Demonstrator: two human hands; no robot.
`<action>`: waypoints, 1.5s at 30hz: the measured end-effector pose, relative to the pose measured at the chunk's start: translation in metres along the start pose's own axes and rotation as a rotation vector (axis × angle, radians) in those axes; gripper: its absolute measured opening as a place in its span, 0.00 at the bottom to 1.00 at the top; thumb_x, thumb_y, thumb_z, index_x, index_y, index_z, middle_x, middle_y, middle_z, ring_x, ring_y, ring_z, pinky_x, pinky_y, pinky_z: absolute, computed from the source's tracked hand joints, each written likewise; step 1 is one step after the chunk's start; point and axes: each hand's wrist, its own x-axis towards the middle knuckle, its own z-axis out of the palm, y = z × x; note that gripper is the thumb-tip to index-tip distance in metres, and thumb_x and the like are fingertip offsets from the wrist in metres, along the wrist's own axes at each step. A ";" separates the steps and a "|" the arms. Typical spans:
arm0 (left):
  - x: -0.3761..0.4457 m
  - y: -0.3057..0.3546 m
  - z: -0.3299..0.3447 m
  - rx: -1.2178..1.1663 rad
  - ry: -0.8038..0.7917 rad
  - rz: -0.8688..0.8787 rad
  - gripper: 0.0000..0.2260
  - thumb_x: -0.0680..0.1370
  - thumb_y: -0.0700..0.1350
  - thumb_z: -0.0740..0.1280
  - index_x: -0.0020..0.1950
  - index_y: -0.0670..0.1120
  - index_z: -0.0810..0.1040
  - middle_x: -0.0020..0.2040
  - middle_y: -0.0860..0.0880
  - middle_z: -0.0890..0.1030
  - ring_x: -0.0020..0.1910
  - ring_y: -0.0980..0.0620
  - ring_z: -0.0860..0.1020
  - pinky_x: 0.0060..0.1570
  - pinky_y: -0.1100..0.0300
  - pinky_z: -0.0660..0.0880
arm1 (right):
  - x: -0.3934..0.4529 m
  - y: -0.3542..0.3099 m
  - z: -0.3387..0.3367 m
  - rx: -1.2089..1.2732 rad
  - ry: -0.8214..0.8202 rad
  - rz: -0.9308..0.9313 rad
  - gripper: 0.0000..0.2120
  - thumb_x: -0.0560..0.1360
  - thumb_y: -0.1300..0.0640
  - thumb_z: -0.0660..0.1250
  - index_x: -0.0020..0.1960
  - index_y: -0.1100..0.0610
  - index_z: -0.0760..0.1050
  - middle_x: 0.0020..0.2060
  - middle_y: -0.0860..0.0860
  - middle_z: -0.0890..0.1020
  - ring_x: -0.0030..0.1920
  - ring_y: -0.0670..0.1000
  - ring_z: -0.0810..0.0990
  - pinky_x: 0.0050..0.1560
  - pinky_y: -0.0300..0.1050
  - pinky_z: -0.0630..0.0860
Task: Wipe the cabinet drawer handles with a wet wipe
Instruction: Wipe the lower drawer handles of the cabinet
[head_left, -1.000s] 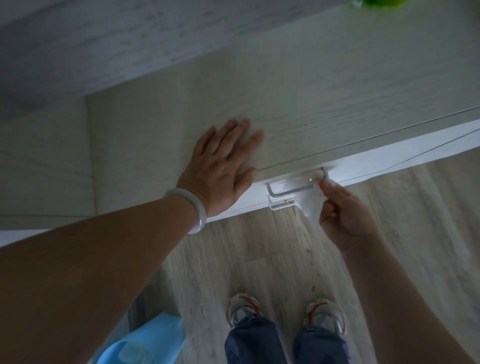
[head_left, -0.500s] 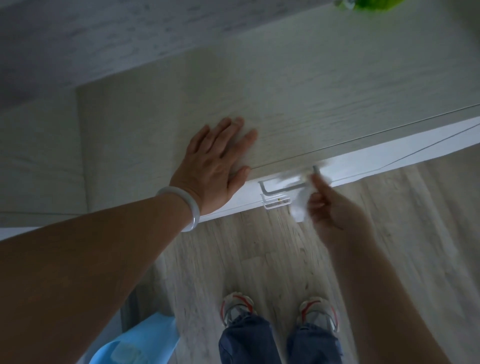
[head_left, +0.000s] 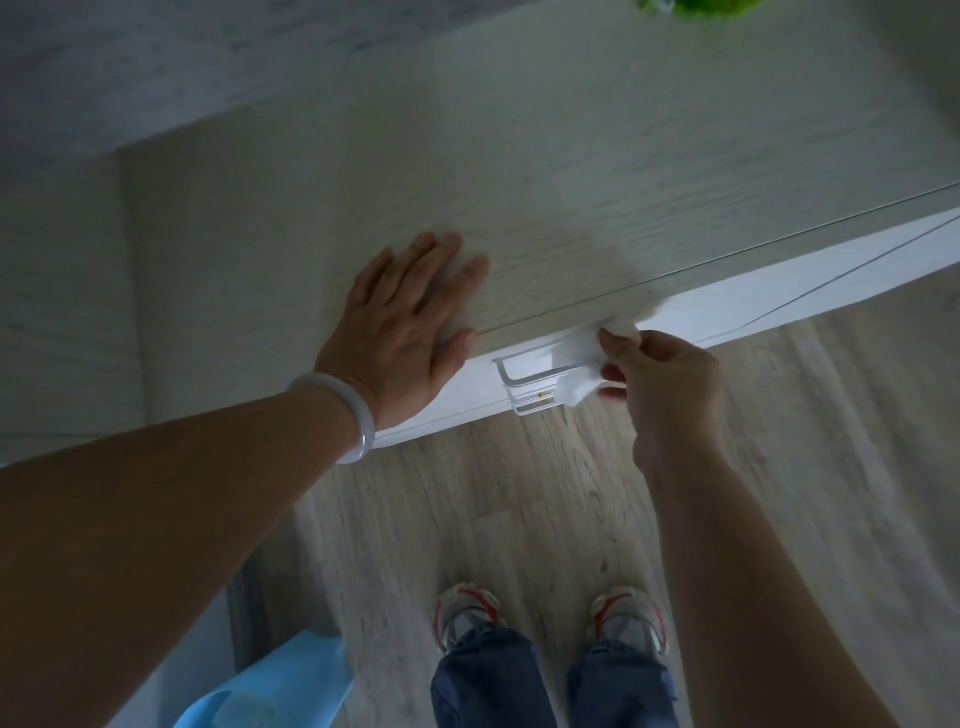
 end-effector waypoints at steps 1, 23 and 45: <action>0.000 0.000 0.000 0.002 -0.001 -0.003 0.26 0.81 0.56 0.49 0.79 0.50 0.59 0.78 0.45 0.60 0.77 0.45 0.58 0.75 0.44 0.55 | -0.003 0.002 0.001 0.053 0.010 0.002 0.07 0.73 0.62 0.72 0.36 0.57 0.78 0.32 0.56 0.80 0.30 0.49 0.79 0.29 0.40 0.77; 0.001 0.002 -0.003 0.028 -0.023 -0.014 0.26 0.81 0.56 0.49 0.79 0.50 0.58 0.79 0.46 0.58 0.77 0.46 0.57 0.75 0.45 0.54 | -0.041 0.033 0.041 0.558 -0.054 0.318 0.06 0.70 0.63 0.74 0.35 0.62 0.82 0.30 0.53 0.83 0.31 0.47 0.80 0.39 0.36 0.77; 0.000 0.002 -0.002 0.023 -0.025 -0.019 0.27 0.81 0.57 0.49 0.79 0.51 0.58 0.79 0.46 0.59 0.78 0.46 0.57 0.75 0.46 0.54 | -0.046 0.029 0.054 0.672 -0.033 0.348 0.02 0.72 0.65 0.72 0.41 0.62 0.81 0.31 0.50 0.82 0.31 0.44 0.79 0.37 0.34 0.76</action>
